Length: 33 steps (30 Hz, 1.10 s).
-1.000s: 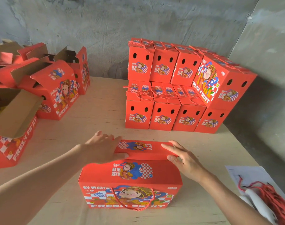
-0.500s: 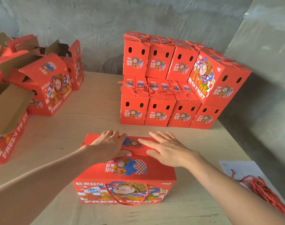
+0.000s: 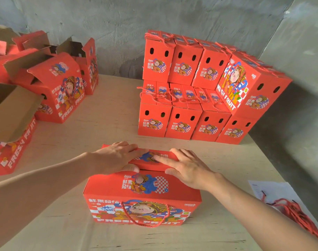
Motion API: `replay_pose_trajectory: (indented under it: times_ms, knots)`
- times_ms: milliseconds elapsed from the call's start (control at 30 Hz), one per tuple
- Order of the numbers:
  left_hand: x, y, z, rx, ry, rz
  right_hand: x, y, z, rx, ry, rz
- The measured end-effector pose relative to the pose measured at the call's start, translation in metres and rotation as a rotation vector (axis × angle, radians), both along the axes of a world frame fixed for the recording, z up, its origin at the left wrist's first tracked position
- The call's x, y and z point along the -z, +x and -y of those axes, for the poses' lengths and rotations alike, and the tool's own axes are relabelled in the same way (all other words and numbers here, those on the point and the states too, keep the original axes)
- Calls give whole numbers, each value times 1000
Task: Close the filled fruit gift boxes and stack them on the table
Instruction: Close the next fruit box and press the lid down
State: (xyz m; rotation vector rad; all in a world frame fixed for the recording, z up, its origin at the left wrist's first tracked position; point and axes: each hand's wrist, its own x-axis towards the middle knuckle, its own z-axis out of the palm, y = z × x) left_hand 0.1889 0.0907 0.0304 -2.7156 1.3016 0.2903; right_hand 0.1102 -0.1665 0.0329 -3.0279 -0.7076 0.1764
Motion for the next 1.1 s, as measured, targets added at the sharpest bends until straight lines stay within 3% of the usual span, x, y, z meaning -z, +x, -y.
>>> replay_pose_trajectory:
  times_ms: [233,533,667,800,933,1100]
  knots:
    - [6,-8,-19,-22,-114,-40,8,-5,5,-8,51,-34]
    - [-1,-15,-12,-117,-14,-59,2,4,5,-6,19,-180]
    - [9,-59,9,-127,-145,100,3,7,2,-35,95,-28]
    - [18,-86,18,-216,-270,47,15,6,-1,21,116,-25]
    - [9,-71,11,-88,-337,166,12,6,-2,90,229,79]
    - [5,-8,0,56,-375,227,14,6,-26,370,252,176]
